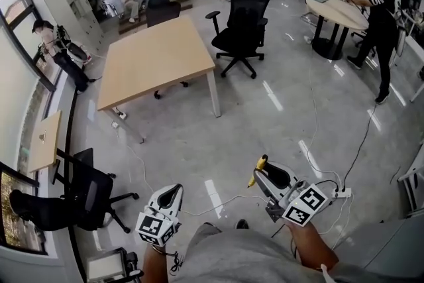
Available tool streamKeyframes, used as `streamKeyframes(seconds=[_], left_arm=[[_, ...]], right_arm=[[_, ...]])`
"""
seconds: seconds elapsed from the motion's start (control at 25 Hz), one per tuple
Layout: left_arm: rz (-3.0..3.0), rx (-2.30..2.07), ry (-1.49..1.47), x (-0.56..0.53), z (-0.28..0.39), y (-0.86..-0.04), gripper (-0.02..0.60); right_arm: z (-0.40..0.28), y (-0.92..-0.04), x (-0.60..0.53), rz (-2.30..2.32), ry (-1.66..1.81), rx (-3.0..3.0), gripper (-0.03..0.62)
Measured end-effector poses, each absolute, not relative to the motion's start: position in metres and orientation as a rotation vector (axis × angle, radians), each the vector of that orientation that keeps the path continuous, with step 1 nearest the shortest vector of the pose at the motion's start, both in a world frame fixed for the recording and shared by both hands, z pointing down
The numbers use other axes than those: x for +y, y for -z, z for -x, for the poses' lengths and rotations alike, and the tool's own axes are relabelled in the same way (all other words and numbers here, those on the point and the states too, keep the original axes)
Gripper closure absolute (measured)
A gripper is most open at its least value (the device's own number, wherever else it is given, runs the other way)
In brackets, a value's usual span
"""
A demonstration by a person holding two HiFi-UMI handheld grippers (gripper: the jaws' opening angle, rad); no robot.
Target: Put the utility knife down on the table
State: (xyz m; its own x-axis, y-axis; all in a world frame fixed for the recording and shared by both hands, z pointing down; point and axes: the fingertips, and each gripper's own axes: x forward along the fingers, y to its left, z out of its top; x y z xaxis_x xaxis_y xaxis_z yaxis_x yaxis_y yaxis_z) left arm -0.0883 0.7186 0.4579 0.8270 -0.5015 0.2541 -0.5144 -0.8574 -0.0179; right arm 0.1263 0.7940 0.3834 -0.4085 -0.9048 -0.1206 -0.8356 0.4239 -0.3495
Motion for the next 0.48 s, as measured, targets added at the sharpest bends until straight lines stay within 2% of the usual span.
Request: streamKeyframes(seconds=[0.24, 0.48], left_arm=[[-2.981, -0.719, -0.429, 0.705, 0.055, -0.460, 0.575], [-3.098, -0.527, -0.409, 0.656, -0.013, -0.450, 0.575]], right_arm=[[-0.152, -0.381, 0.797, 1.561, 0.346, 2.323, 0.476], [-0.193, -0.378, 0.774, 1.676, 0.317, 2.225, 0.476]])
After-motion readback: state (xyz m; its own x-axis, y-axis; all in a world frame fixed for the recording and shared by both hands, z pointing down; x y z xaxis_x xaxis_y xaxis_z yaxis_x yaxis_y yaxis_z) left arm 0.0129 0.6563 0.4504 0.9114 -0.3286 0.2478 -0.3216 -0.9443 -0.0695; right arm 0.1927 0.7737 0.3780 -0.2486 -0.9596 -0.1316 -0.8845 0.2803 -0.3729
